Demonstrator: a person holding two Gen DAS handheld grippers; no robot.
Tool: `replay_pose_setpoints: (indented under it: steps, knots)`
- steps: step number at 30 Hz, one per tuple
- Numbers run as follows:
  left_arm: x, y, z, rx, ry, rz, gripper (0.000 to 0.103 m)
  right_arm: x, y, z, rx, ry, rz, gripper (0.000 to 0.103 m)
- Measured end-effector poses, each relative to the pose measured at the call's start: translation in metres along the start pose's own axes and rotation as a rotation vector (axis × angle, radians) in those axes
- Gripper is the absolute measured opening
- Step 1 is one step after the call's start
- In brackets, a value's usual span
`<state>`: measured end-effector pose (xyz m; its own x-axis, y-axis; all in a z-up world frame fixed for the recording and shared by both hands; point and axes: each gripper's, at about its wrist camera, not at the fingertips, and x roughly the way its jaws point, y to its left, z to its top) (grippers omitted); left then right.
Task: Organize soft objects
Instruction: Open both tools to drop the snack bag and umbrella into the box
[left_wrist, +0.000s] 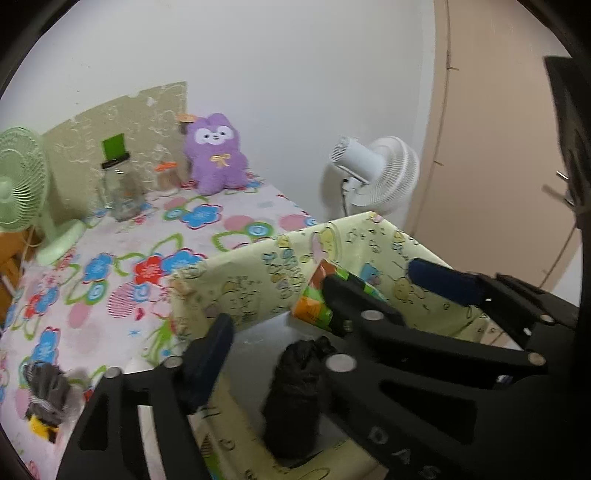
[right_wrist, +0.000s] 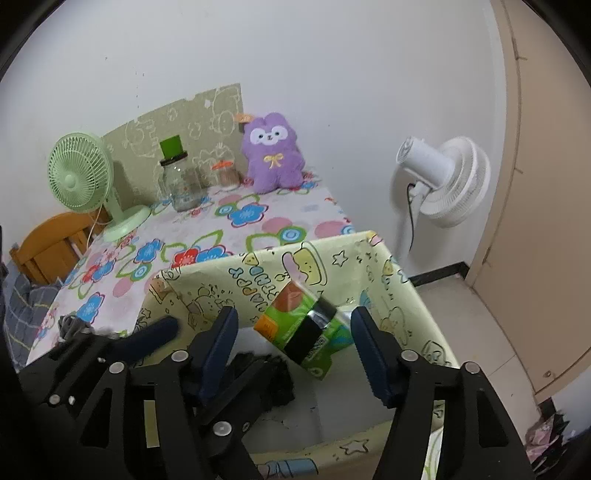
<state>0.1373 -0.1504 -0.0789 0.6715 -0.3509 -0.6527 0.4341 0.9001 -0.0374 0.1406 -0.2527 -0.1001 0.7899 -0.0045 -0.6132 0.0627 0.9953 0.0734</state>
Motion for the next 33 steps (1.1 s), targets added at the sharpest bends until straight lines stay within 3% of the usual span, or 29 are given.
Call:
replay_pose_setpoints:
  steps: [24,33]
  knots:
    - [-0.067,0.029,-0.006,-0.059,-0.062,0.07,0.097,-0.063,0.041,0.003,-0.026,-0.13,0.032,0.094]
    - [-0.098,0.039,-0.012,-0.053,-0.095,0.117,0.1,-0.087,0.065,0.002,-0.058,-0.161,0.04,0.099]
